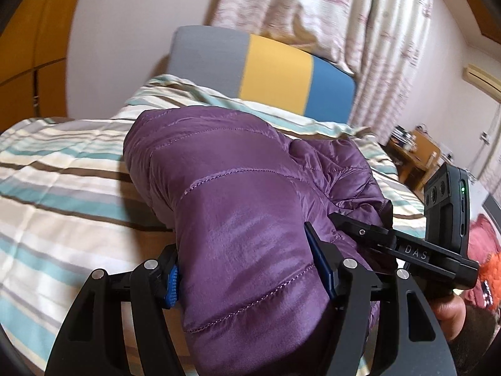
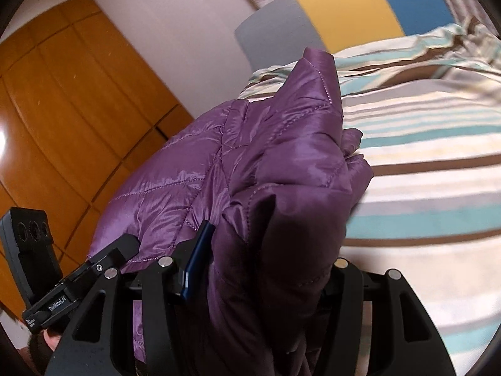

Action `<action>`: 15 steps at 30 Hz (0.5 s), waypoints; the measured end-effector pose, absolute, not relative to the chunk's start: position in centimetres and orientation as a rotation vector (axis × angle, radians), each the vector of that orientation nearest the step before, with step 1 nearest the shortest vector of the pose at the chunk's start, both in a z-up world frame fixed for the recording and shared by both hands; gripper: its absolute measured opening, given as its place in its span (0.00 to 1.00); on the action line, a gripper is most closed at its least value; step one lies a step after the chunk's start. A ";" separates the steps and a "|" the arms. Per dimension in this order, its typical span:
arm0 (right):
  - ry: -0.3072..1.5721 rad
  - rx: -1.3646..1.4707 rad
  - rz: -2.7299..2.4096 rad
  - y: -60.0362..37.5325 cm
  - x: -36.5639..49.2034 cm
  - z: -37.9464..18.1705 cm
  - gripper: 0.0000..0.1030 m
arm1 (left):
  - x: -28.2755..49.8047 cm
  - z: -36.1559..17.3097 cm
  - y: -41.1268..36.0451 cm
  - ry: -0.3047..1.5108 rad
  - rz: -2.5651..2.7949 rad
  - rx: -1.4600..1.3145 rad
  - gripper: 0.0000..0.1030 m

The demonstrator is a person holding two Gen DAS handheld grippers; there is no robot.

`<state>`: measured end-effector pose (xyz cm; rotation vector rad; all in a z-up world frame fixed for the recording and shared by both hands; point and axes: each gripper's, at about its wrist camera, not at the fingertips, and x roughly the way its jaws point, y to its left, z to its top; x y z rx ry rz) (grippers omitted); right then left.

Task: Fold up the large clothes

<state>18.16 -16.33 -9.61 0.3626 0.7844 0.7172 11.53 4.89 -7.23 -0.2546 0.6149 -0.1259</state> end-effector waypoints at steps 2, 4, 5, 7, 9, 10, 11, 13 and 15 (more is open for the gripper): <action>0.790 0.329 0.728 -15.1 19.2 -10.1 0.53 | 11.3 -7.8 5.8 0.615 -0.101 -0.251 0.64; 0.794 0.282 0.720 -14.2 19.2 -10.7 0.53 | 11.1 -8.7 6.3 0.627 -0.085 -0.252 0.64; 0.795 0.264 0.711 -14.0 19.3 -11.0 0.53 | 11.1 -9.3 6.5 0.637 -0.077 -0.251 0.64; 0.805 0.239 0.690 -14.2 20.3 -11.6 0.58 | 11.1 -10.4 6.5 0.659 -0.062 -0.241 0.69; 0.826 0.242 0.669 -15.0 21.5 -12.6 0.61 | 11.0 -11.4 6.3 0.659 -0.057 -0.223 0.71; 0.835 0.251 0.661 -15.4 21.7 -13.1 0.62 | 11.0 -11.7 6.1 0.660 -0.051 -0.212 0.73; 0.839 0.257 0.654 -15.8 21.9 -13.5 0.64 | 11.0 -11.9 5.9 0.660 -0.043 -0.203 0.74; 0.847 0.271 0.638 -16.3 22.4 -14.0 0.67 | 11.3 -12.0 5.6 0.659 -0.033 -0.193 0.76; 0.851 0.268 0.606 -16.7 23.0 -14.1 0.78 | 11.4 -12.2 5.7 0.658 -0.027 -0.195 0.78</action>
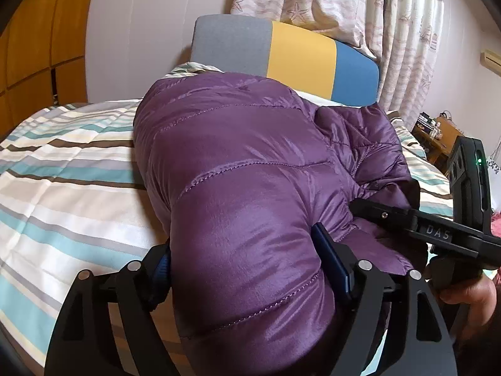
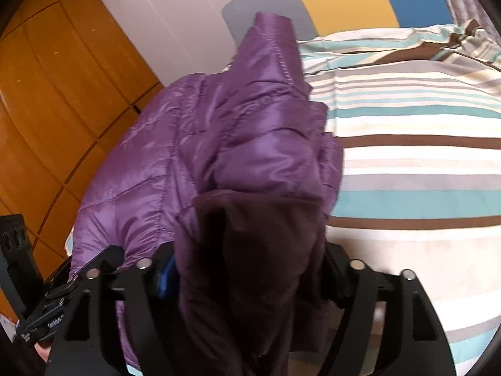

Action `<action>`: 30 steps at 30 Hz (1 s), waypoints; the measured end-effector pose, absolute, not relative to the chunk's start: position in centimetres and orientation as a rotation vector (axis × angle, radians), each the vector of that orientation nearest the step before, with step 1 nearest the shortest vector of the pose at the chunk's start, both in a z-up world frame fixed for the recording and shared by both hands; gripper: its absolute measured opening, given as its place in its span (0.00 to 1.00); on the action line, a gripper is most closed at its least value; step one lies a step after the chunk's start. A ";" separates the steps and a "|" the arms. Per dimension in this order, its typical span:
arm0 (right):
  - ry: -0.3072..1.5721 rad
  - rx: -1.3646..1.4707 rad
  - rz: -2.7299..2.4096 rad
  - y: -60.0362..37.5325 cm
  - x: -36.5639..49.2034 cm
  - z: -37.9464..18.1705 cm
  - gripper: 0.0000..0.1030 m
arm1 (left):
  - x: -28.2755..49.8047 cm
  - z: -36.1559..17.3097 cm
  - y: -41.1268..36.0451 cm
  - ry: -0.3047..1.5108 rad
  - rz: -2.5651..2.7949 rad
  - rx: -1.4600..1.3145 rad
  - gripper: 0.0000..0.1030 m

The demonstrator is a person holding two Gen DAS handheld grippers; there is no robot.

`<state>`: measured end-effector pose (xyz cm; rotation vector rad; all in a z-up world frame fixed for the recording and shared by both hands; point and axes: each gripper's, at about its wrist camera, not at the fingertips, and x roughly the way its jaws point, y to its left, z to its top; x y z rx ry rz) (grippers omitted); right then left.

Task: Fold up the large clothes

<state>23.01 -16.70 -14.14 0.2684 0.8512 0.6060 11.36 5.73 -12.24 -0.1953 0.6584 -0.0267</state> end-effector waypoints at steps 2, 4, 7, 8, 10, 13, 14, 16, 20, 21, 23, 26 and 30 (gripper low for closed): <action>0.847 0.258 0.577 -16.9 22.6 -14.2 0.82 | 11.4 -12.5 6.2 0.670 -0.028 -0.220 0.82; 0.840 0.242 0.543 -16.5 22.5 -13.8 0.87 | 11.5 -12.8 6.9 0.684 -0.027 -0.269 0.90; 0.803 0.212 0.504 -17.2 21.1 -12.8 0.89 | 11.0 -12.6 7.8 0.704 -0.007 -0.357 0.97; 0.785 0.204 0.496 -17.6 20.3 -12.4 0.89 | 10.7 -12.2 8.1 0.709 -0.002 -0.383 0.97; 0.742 0.190 0.465 -18.6 18.7 -11.4 0.90 | 10.1 -11.2 8.3 0.704 0.007 -0.396 0.97; 0.683 0.230 0.423 -20.3 18.4 -9.9 0.90 | 9.4 -8.9 8.6 0.646 0.048 -0.379 0.97; 0.668 0.251 0.416 -20.3 18.9 -9.4 0.90 | 9.5 -7.9 8.8 0.627 0.056 -0.372 0.97; 0.649 0.272 0.417 -20.5 19.6 -8.2 0.89 | 10.1 -6.8 8.8 0.629 0.071 -0.358 0.97; 0.620 0.193 0.446 -18.1 20.4 -5.5 0.80 | 13.0 -5.1 8.6 0.653 0.096 -0.342 0.97; 0.619 0.176 0.449 -16.9 20.2 -5.0 0.77 | 14.3 -4.8 8.4 0.669 0.116 -0.325 0.97; 0.631 0.137 0.458 -14.9 22.0 -4.6 0.75 | 16.4 -4.5 7.9 0.693 0.151 -0.290 0.97; 0.692 0.115 0.435 -12.6 24.9 -5.7 0.70 | 19.3 -5.3 7.8 0.750 0.189 -0.247 0.97; 0.782 0.084 0.403 -11.2 27.2 -7.9 0.67 | 22.0 -8.3 8.1 0.855 0.226 -0.218 0.97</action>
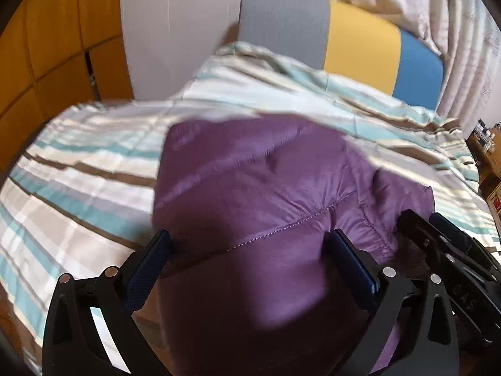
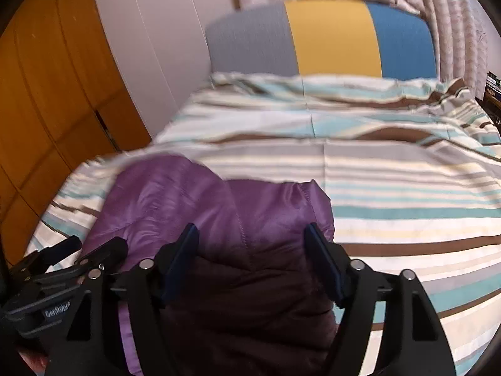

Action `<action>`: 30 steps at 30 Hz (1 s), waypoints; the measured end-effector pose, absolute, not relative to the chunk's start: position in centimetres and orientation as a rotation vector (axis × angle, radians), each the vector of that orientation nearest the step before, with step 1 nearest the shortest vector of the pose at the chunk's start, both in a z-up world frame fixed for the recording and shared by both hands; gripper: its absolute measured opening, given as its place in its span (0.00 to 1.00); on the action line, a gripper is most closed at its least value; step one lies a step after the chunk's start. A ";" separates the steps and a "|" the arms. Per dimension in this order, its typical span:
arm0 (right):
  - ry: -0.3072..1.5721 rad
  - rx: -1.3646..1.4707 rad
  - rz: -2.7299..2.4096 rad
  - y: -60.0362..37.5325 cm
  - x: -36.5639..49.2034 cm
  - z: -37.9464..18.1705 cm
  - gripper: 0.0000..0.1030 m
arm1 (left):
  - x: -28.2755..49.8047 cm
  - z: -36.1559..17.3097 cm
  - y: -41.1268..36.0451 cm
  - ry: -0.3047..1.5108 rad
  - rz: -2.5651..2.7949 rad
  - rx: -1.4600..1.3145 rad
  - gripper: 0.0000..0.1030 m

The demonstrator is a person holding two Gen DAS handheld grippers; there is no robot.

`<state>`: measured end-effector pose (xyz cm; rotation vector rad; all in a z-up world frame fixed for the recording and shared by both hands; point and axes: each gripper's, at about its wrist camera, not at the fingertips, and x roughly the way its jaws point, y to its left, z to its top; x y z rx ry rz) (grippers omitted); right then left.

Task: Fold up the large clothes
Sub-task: 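Lower the folded edge onto the bundle and open both tools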

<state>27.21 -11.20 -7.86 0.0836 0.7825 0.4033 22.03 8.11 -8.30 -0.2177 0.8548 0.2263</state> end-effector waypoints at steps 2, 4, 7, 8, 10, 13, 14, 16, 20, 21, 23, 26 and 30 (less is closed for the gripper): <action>0.813 0.060 0.399 -10.6 28.0 -9.6 0.67 | 22.0 -9.3 8.4 0.850 0.229 -0.245 0.97; 0.824 0.047 0.394 -10.5 28.4 -11.0 0.67 | 22.1 -10.0 8.4 0.852 0.232 -0.236 0.97; 0.839 0.038 0.385 -10.3 28.7 -12.2 0.67 | 22.4 -10.8 7.8 0.844 0.243 -0.199 0.97; 0.835 0.027 0.386 -10.2 28.7 -12.6 0.67 | 22.4 -11.2 7.7 0.840 0.246 -0.194 0.97; 0.817 0.012 0.394 -10.3 28.7 -13.2 0.67 | 22.7 -11.7 7.8 0.836 0.244 -0.200 0.97; 0.810 0.012 0.396 -10.4 28.8 -13.7 0.67 | 22.6 -12.0 7.8 0.829 0.243 -0.202 0.97; 0.802 0.002 0.392 -10.3 28.7 -13.7 0.68 | 22.4 -12.0 7.8 0.823 0.244 -0.198 0.97; 0.795 -0.001 0.391 -10.3 28.3 -13.5 0.68 | 22.2 -11.8 7.6 0.811 0.246 -0.194 0.97; 0.758 -0.001 0.398 -10.8 26.7 -12.8 0.72 | 20.7 -10.9 7.2 0.770 0.245 -0.171 0.97; 0.744 -0.006 0.402 -11.1 26.0 -12.4 0.74 | 20.0 -10.6 7.0 0.757 0.246 -0.163 0.97; 0.719 -0.015 0.398 -11.4 24.8 -11.6 0.79 | 18.5 -10.1 6.7 0.730 0.245 -0.157 0.97; 0.686 -0.024 0.389 -12.5 22.4 -10.7 0.86 | 15.5 -9.6 6.3 0.705 0.222 -0.176 0.97; 0.694 -0.004 0.416 -14.1 19.7 -10.2 0.88 | 12.2 -9.6 5.9 0.712 0.169 -0.223 0.97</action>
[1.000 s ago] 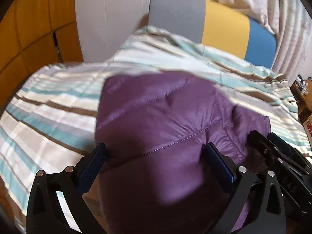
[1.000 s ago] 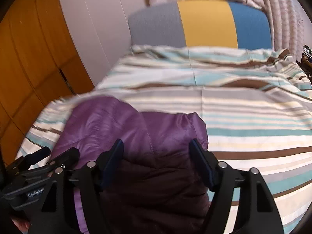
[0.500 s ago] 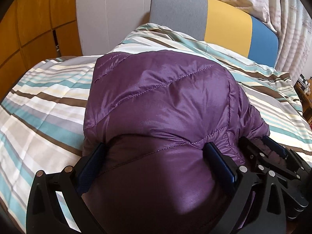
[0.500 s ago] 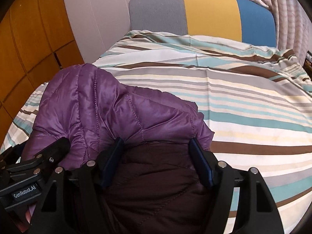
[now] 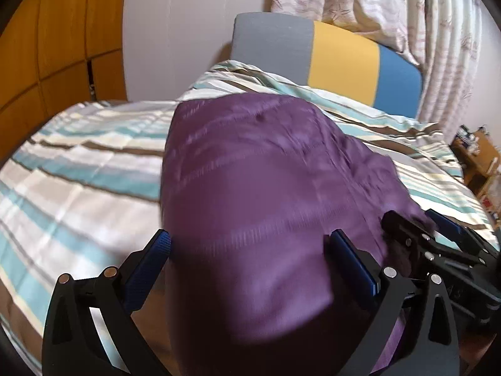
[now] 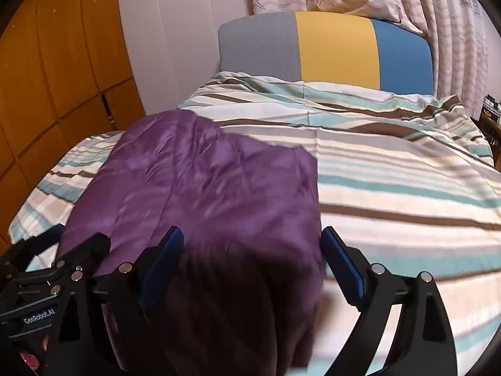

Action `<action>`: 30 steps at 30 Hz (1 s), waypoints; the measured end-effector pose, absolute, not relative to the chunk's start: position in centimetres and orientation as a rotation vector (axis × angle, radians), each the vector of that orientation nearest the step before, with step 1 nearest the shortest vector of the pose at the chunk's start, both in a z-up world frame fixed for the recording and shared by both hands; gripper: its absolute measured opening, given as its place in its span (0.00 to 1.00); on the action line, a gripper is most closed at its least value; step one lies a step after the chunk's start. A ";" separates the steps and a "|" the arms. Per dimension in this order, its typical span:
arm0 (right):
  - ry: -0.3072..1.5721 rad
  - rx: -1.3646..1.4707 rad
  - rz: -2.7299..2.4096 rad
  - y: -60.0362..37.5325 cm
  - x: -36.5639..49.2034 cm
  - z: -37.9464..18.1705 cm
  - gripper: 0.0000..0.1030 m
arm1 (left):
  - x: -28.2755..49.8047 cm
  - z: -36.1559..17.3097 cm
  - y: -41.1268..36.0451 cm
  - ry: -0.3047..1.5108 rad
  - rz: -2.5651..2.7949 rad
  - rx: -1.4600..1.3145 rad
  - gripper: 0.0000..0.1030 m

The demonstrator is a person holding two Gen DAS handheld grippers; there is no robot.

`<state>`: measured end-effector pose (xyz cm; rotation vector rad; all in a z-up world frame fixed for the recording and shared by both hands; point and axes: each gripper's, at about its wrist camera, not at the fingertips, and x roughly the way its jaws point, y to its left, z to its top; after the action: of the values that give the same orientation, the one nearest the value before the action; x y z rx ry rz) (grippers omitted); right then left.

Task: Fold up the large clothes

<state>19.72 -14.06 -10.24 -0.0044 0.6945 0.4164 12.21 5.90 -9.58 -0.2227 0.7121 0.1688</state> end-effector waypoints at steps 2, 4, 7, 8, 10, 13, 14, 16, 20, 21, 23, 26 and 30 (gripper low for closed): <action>0.703 0.001 0.431 -14.9 18.3 -9.9 0.90 | 10.8 -9.5 5.9 0.724 0.143 -0.240 0.97; 0.705 0.006 0.446 -15.6 16.9 -9.6 0.92 | 9.7 -9.2 5.8 0.729 0.139 -0.244 0.97; 0.729 0.044 0.452 -16.7 15.4 -9.1 0.92 | 7.9 -8.8 5.6 0.730 0.156 -0.230 0.97; 0.740 0.062 0.460 -17.1 14.9 -8.9 0.92 | 7.1 -8.5 5.6 0.723 0.162 -0.225 0.97; 0.745 0.077 0.472 -17.6 13.8 -8.5 0.92 | 5.9 -8.1 5.5 0.711 0.169 -0.220 0.97; 0.728 0.079 0.496 -18.3 11.8 -7.5 0.95 | 4.1 -7.0 5.3 0.680 0.151 -0.230 0.97; 0.720 0.079 0.504 -18.5 11.0 -7.0 0.96 | 3.5 -6.5 5.1 0.666 0.151 -0.228 0.97; 0.710 0.082 0.511 -18.9 9.8 -6.3 0.96 | 2.7 -5.8 4.9 0.643 0.148 -0.217 0.97; 0.690 0.059 0.522 -19.2 7.6 -4.8 0.96 | 1.0 -4.3 4.5 0.607 0.140 -0.193 0.97; 0.681 0.046 0.519 -19.2 7.1 -4.5 0.96 | 0.8 -4.0 4.4 0.602 0.137 -0.192 0.97; 0.666 0.033 0.521 -19.3 6.3 -4.1 0.96 | 0.3 -3.6 4.2 0.590 0.124 -0.192 0.97; 0.663 0.033 0.521 -19.5 5.8 -3.7 0.96 | -0.1 -3.3 3.9 0.583 0.108 -0.194 0.97; 0.654 0.037 0.514 -19.9 5.7 -3.4 0.96 | -0.4 -3.0 3.5 0.571 0.100 -0.183 0.97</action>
<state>5.67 -19.89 -3.43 0.0369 0.6542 0.5143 -0.43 3.50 -2.99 -0.1829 0.5712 0.0997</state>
